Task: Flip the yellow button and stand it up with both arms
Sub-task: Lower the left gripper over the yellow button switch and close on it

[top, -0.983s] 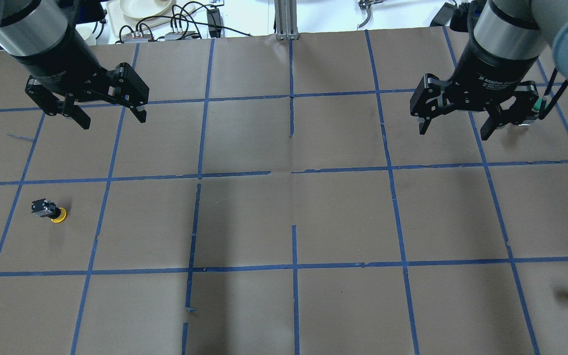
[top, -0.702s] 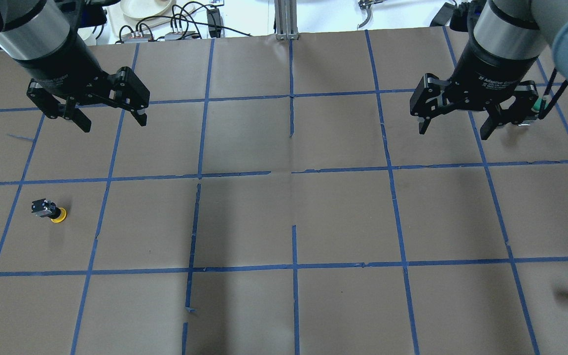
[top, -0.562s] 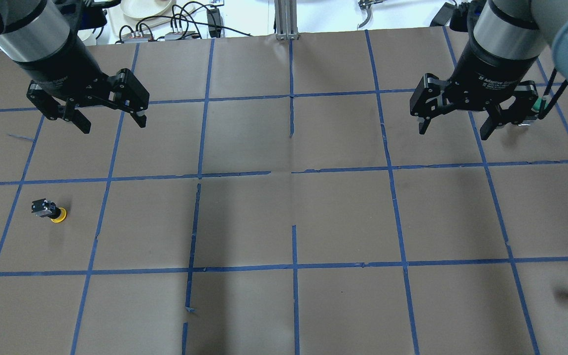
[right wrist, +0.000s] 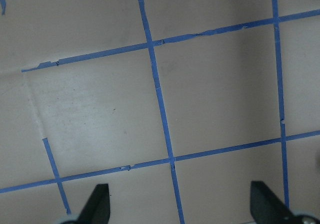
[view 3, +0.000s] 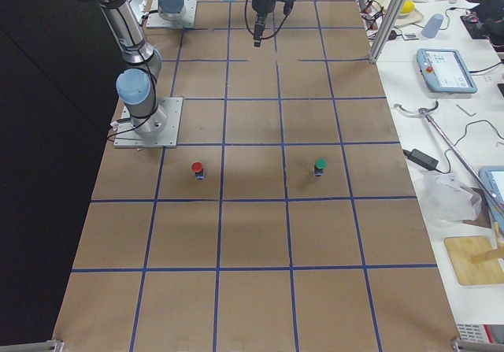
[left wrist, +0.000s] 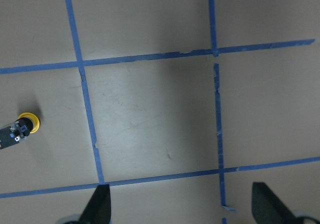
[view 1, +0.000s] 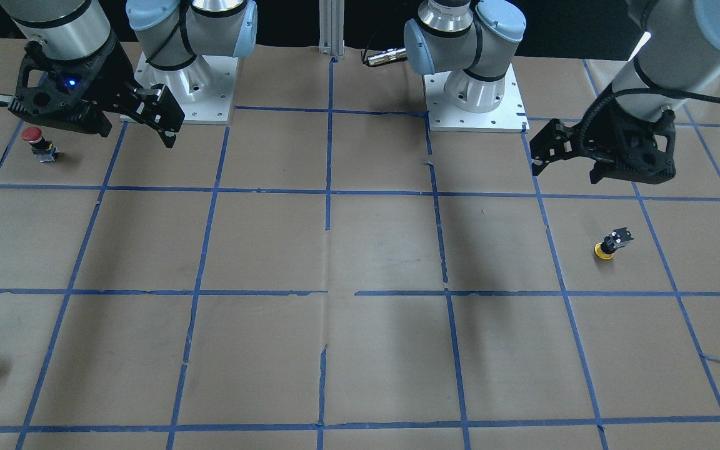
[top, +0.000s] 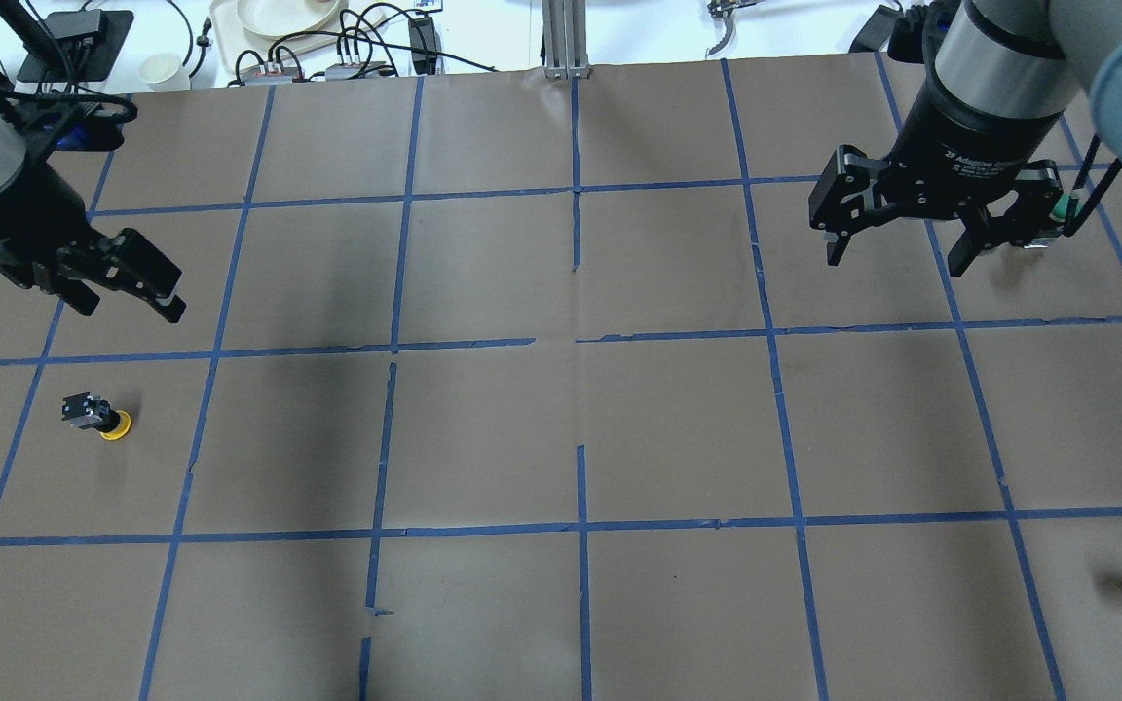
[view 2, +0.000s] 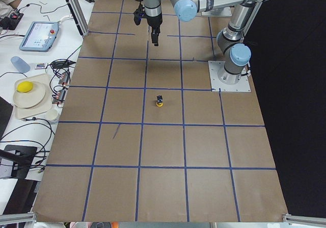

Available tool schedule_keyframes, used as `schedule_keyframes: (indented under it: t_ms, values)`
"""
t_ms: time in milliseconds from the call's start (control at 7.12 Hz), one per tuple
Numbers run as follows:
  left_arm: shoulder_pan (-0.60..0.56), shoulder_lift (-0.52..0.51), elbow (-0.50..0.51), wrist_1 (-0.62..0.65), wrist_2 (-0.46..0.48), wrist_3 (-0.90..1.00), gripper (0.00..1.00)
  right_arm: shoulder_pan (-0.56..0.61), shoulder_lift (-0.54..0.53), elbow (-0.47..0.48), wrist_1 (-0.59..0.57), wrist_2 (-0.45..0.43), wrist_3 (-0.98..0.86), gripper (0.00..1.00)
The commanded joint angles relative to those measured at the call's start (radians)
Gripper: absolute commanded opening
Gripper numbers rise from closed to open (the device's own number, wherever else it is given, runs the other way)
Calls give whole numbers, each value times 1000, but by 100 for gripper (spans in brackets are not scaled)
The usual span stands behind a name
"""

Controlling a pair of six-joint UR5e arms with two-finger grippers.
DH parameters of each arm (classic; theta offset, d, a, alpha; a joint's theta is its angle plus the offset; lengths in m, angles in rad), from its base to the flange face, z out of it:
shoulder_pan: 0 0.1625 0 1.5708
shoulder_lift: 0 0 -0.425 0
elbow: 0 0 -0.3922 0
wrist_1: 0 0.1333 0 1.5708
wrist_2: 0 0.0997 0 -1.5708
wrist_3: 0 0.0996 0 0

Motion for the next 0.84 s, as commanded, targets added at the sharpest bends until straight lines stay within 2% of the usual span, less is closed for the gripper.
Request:
schedule_keyframes:
  t_ms: [0, 281, 702]
  values:
    - [107, -7, -101, 132, 2, 348, 100, 0, 1, -1, 1, 0, 0, 100]
    - [178, -56, -192, 309, 41, 689, 100, 0, -1, 1, 1, 1, 0, 100]
    - [270, -142, -235, 429, 40, 1172, 100, 0, -1, 1, 2, 0, 0, 100]
